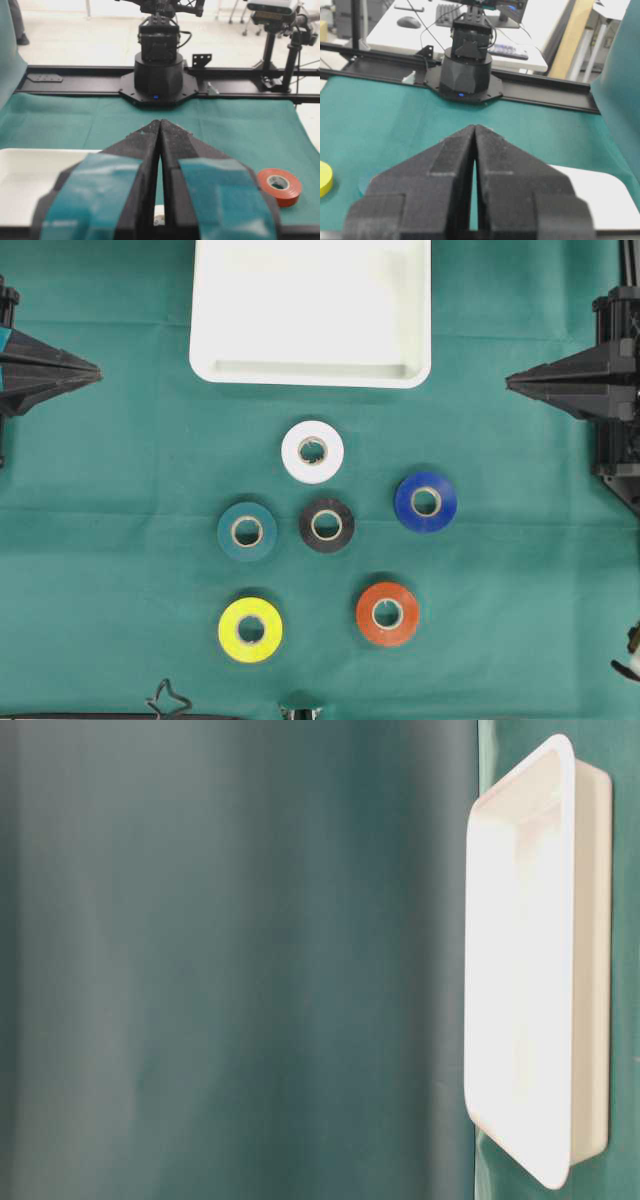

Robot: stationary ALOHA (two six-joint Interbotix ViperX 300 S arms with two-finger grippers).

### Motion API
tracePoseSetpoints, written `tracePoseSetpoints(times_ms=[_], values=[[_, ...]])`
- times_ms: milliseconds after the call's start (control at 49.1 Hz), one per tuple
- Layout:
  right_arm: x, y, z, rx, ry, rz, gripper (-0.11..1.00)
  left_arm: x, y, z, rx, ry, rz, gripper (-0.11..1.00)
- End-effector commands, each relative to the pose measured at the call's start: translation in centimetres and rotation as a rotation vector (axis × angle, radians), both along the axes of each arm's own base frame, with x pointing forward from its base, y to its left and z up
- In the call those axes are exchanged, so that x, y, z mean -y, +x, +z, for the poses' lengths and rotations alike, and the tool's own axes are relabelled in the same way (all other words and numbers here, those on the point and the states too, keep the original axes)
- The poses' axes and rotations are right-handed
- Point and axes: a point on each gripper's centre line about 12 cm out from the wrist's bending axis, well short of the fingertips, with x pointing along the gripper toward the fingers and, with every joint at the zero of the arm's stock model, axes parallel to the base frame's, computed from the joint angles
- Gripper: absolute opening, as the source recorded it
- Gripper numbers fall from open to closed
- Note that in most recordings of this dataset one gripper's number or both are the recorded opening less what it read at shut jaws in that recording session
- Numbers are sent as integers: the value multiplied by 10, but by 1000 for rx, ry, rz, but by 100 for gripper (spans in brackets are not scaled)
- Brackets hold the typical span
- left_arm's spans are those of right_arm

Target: Pick up the tape from a random location and place it into the white case.

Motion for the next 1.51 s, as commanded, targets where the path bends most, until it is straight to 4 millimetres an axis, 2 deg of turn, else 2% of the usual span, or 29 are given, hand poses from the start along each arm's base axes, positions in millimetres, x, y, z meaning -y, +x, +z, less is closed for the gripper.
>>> tracePoseSetpoints(times_ms=[0,530,591,652,733,896,958,1019,1487], values=[[2,3,9,18,3,-10,0,0,5,4,-15,3,1,2],[3,9,2,-89,-6,-13,0,0,8,3,-38,5,1,2],[3,10,3,-94,-6,-13,0,0,8,3,-41,6,1,7],[3,11,5,-95,-3,-14,1,0,8,2,-51,6,1,19],[3,11,7,-95,0,-14,17,0,8,1,-61,6,1,42],[3,11,3,-126,2,-14,66,0,8,0,-72,5,1,88],[3,12,2,-132,2,-14,82,0,9,-1,-75,3,1,98],[3,12,3,-127,2,-14,91,0,8,0,-74,3,1,99],[3,12,4,-126,2,-14,93,1,9,-2,-91,-3,-3,99]])
